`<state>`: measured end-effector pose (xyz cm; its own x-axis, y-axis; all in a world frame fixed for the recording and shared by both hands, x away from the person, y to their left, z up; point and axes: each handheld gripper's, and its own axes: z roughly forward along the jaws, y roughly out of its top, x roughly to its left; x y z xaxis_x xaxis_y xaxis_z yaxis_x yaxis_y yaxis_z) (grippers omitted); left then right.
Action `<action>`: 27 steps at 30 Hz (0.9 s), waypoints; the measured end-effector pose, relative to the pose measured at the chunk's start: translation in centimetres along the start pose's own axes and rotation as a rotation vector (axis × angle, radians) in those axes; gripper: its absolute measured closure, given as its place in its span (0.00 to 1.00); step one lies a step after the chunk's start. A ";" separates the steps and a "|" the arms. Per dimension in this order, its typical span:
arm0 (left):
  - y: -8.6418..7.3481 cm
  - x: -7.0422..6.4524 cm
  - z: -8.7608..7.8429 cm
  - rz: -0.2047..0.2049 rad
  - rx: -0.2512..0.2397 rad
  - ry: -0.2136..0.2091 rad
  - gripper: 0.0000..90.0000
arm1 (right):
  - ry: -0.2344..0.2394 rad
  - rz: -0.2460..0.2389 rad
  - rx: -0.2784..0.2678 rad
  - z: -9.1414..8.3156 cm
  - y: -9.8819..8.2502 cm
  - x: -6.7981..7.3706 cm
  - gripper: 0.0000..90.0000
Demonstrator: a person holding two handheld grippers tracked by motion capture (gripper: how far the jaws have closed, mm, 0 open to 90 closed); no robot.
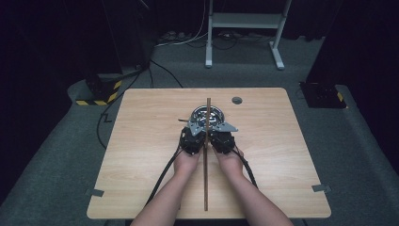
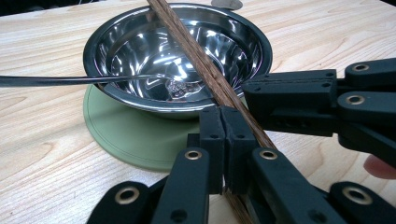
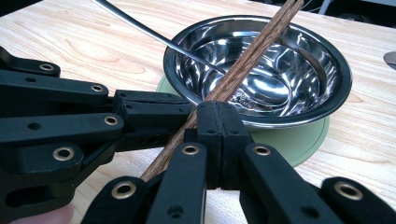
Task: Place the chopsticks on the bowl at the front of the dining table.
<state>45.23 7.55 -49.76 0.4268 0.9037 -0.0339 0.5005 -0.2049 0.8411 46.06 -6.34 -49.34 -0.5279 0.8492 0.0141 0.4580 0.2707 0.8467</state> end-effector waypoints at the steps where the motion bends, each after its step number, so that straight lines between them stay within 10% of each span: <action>1: 0.0 0.0 0.0 -0.001 0.000 0.001 0.97 | 0.000 0.000 0.000 0.0 0.0 0.0 0.99; 27: -0.2 -0.3 0.0 0.005 -0.002 -0.002 0.98 | -0.005 -0.003 0.008 0.2 0.0 -0.2 0.99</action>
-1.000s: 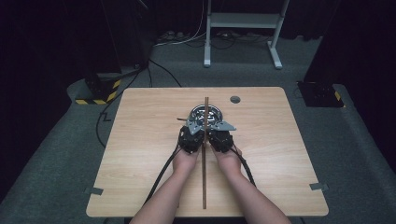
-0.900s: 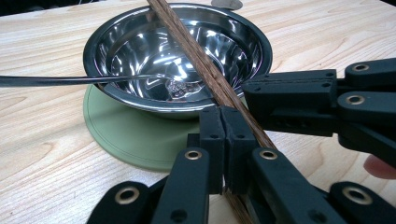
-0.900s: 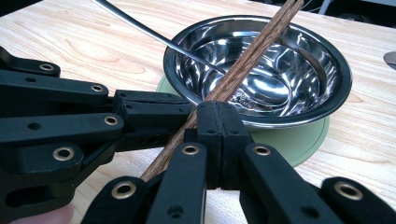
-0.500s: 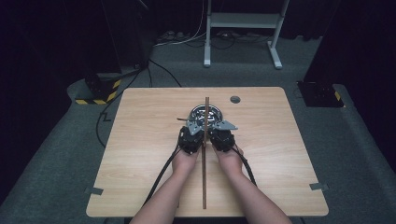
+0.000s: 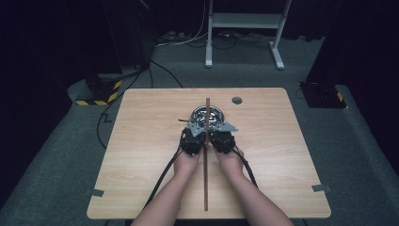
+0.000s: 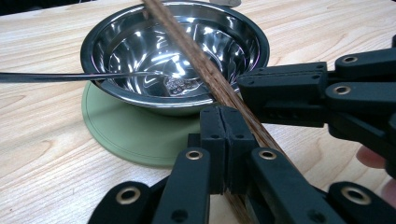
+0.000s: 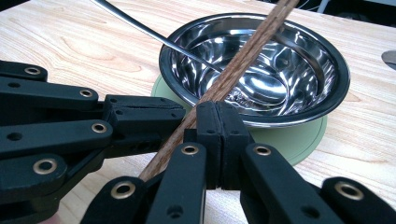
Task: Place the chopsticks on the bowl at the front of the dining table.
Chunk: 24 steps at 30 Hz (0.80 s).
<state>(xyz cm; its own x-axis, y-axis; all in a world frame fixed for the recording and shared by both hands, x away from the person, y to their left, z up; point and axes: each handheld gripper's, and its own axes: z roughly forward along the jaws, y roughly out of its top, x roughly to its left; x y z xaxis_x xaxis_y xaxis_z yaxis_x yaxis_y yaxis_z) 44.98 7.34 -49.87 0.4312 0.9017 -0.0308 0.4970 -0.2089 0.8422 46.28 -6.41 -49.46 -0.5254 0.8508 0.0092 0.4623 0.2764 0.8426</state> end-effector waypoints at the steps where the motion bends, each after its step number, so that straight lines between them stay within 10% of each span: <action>1: 0.0 0.0 0.0 0.004 0.002 -0.001 0.98 | 0.001 0.003 0.004 0.0 0.0 0.0 0.99; 24: 0.0 0.3 0.0 0.012 0.002 0.007 0.98 | -0.001 0.000 0.001 0.0 -0.1 0.3 0.98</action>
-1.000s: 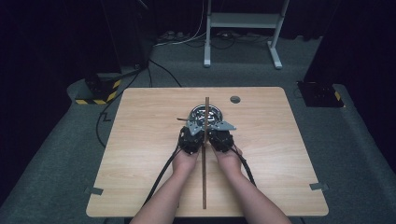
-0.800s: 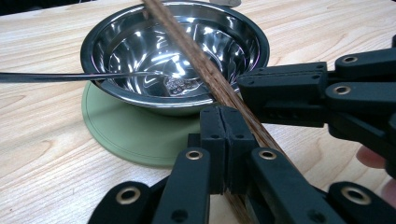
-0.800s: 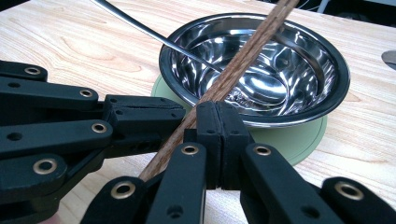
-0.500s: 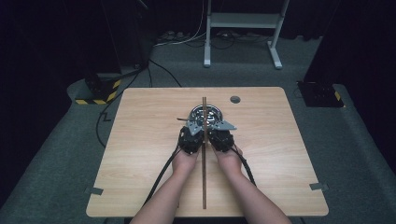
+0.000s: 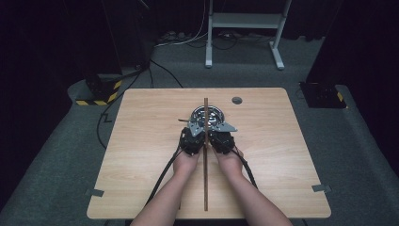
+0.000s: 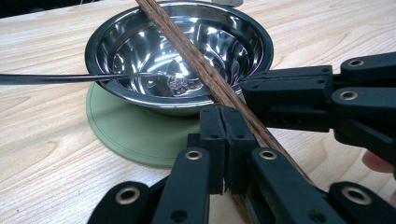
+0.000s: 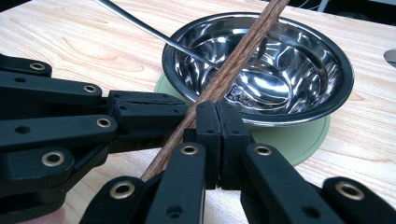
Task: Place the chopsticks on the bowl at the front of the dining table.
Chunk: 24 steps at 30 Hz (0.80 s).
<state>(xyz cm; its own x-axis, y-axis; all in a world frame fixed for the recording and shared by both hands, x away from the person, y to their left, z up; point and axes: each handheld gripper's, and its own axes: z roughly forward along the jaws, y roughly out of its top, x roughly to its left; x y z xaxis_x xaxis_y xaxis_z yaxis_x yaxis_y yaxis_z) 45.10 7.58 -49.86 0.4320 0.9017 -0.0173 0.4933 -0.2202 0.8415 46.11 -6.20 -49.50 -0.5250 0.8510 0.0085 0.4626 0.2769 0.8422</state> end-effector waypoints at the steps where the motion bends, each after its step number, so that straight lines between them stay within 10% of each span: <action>1: 0.0 0.0 0.0 0.001 0.000 -0.001 0.98 | 0.000 0.000 0.000 0.0 0.0 0.0 0.99; 24: 0.1 0.2 -0.1 0.014 0.008 0.001 0.99 | -0.012 0.006 -0.001 -0.1 -0.1 -0.2 0.98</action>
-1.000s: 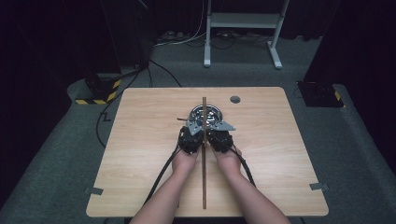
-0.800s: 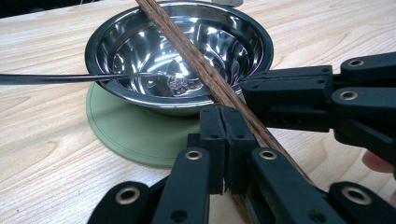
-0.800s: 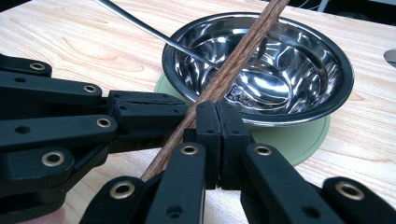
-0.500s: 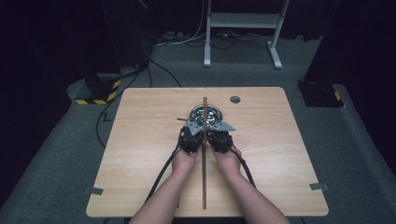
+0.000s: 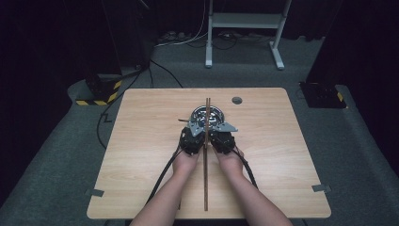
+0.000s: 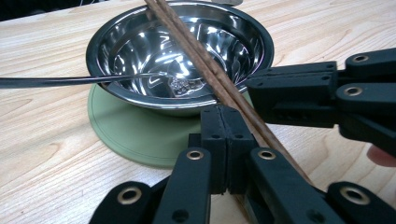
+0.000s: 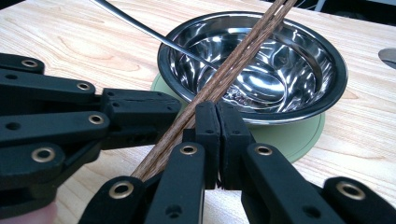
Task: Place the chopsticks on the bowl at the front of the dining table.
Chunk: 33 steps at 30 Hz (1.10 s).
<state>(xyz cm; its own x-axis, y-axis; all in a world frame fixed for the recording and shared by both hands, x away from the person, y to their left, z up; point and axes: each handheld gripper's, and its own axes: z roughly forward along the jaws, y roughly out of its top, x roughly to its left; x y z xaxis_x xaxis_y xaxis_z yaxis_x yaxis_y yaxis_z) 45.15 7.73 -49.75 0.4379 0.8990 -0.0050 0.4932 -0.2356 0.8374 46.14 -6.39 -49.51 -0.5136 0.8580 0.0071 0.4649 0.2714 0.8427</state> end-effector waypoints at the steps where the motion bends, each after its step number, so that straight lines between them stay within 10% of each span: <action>1: 0.0 0.0 0.0 -0.001 0.001 0.001 0.99 | 0.001 -0.004 0.002 0.0 0.0 0.0 0.98; 33: -0.1 0.1 0.1 -0.006 0.005 0.004 0.98 | -0.003 -0.010 0.007 -0.2 -0.3 0.2 0.96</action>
<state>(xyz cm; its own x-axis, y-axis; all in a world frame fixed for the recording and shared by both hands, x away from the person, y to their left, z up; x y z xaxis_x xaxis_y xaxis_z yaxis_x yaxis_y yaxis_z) 45.20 7.82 -49.93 0.4318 0.9019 -0.0083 0.5000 -0.2318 0.8344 45.75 -6.40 -49.60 -0.5163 0.8564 -0.0034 0.4648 0.2836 0.8388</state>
